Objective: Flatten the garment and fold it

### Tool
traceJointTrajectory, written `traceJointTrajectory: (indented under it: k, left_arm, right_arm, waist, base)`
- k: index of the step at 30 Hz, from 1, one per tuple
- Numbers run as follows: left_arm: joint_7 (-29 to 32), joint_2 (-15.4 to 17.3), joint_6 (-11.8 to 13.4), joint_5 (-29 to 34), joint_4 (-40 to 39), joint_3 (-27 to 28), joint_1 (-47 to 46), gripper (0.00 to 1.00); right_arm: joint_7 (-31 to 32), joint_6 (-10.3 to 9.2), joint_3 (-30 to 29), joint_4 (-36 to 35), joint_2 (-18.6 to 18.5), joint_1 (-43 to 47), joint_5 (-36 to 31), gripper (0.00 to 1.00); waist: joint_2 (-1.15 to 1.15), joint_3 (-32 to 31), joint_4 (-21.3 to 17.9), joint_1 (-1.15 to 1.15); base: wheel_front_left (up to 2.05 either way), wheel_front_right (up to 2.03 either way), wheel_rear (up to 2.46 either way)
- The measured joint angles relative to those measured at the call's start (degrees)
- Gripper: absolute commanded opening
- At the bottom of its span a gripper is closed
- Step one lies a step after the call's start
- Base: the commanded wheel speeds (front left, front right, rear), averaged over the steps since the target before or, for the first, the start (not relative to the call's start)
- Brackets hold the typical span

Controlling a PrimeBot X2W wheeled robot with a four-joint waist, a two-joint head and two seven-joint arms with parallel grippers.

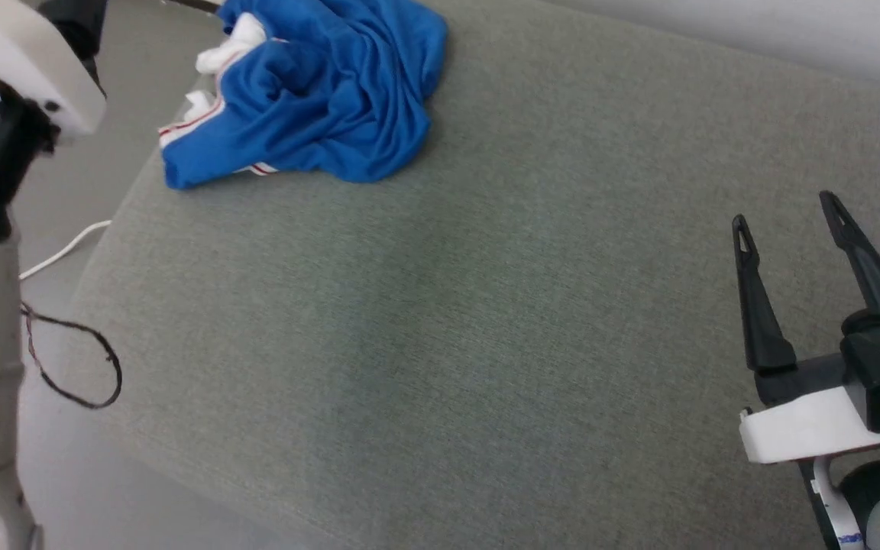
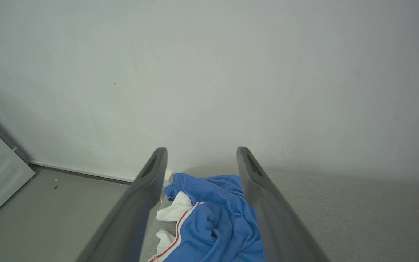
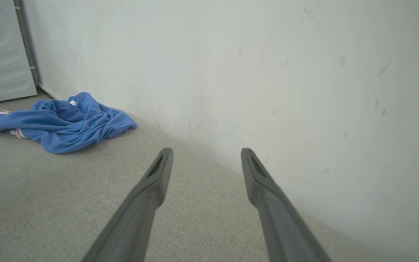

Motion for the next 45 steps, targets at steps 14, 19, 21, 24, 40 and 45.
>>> traceJointTrajectory:
  k: [14, 19, 21, 24, 40, 45]
  left_arm:
    - [8.88, 8.50, -0.09, -16.56, 12.94, -12.16, -4.81, 1.00]
    - [13.07, 9.61, -0.10, -20.74, 18.42, -12.74, -3.29, 1.00]
    - [13.65, 9.72, -0.10, -21.37, 19.80, -12.89, -2.69, 1.00]
    - [13.62, 9.73, -0.10, -21.36, 21.38, -13.30, -2.07, 1.00]
    - [9.72, 9.02, -0.09, -22.56, 25.61, -14.11, -4.09, 0.00]
    - [9.48, 8.88, -0.09, -22.81, 26.80, -14.27, -4.81, 0.00]
  right_arm:
    - [8.82, 0.00, 4.85, -12.00, -3.52, -5.32, -1.90, 1.00]
    - [11.52, 0.00, 5.12, -15.60, -4.69, -5.34, -1.94, 1.00]
    - [12.26, 0.00, 5.22, -16.47, -5.26, -5.39, -1.91, 1.00]
    - [13.50, 0.00, 4.92, -17.08, -5.91, -5.35, -1.85, 1.00]
    - [17.73, 0.00, 2.65, -22.57, -9.31, -3.71, -1.32, 1.00]
    - [16.69, 0.00, 2.79, -21.35, -8.60, -3.78, -0.20, 1.00]
  waist:
    - [0.00, 10.46, -7.09, -0.01]
    - [0.00, 12.40, -9.99, -0.01]
    - [0.00, 12.91, -11.11, -0.02]
    - [0.00, 13.43, -12.59, -0.02]
    - [0.00, 15.54, -14.84, -0.02]
    - [0.00, 15.49, -14.41, -0.02]
  base:
    - [0.00, 0.00, 0.00]
    - [0.00, 0.00, 0.00]
    - [0.00, 0.00, 0.00]
    - [0.00, 0.00, 0.00]
    - [0.00, 0.00, 0.00]
    - [0.00, 0.00, 0.00]
